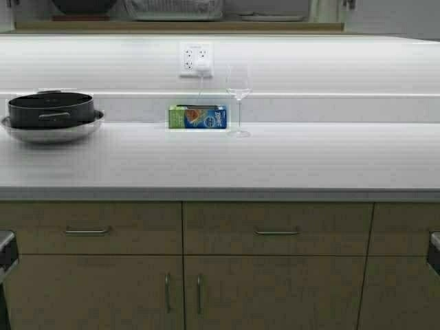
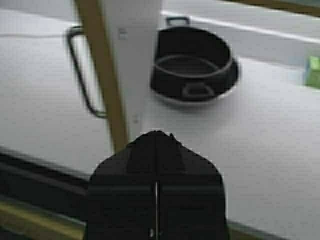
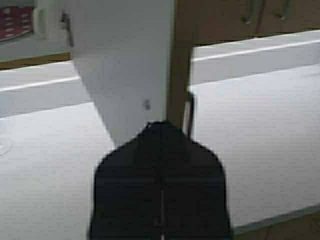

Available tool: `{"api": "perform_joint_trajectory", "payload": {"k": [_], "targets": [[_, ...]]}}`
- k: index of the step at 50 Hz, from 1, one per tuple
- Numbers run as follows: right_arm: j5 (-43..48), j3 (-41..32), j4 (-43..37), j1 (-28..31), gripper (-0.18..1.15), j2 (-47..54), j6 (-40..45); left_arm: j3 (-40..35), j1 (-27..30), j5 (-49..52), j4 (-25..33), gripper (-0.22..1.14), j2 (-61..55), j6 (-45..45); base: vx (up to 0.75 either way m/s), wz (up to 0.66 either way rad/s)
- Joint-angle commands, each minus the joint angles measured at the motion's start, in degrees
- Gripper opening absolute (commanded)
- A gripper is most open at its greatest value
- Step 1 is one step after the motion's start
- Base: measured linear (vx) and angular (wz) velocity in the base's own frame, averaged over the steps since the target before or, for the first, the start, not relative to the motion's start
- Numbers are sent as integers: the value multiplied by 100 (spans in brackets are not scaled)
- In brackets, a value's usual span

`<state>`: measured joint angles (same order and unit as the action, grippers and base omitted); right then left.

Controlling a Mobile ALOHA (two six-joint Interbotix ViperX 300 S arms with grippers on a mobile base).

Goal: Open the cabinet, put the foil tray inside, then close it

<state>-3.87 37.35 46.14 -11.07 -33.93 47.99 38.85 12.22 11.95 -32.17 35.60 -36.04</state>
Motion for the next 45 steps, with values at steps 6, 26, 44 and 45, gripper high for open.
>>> {"api": "perform_joint_trajectory", "payload": {"k": [6, 26, 44, 45], "targets": [[545, -1274, 35, -615, 8, 1072, 0, -782, 958, -554, 0, 4, -598, -26, -19, -5], [703, -3226, 44, -510, 7, 3006, -9, -3023, 1002, -1723, 158, 4, -3270, -44, -12, 0], [1002, -3964, 53, 123, 7, 3727, -9, -3621, 299, -2153, 141, 4, -3814, -44, -2, 1], [1002, -3955, 53, 185, 7, 3718, -9, -3577, 264, -2153, 141, 4, -3788, -44, 1, 0]]}}
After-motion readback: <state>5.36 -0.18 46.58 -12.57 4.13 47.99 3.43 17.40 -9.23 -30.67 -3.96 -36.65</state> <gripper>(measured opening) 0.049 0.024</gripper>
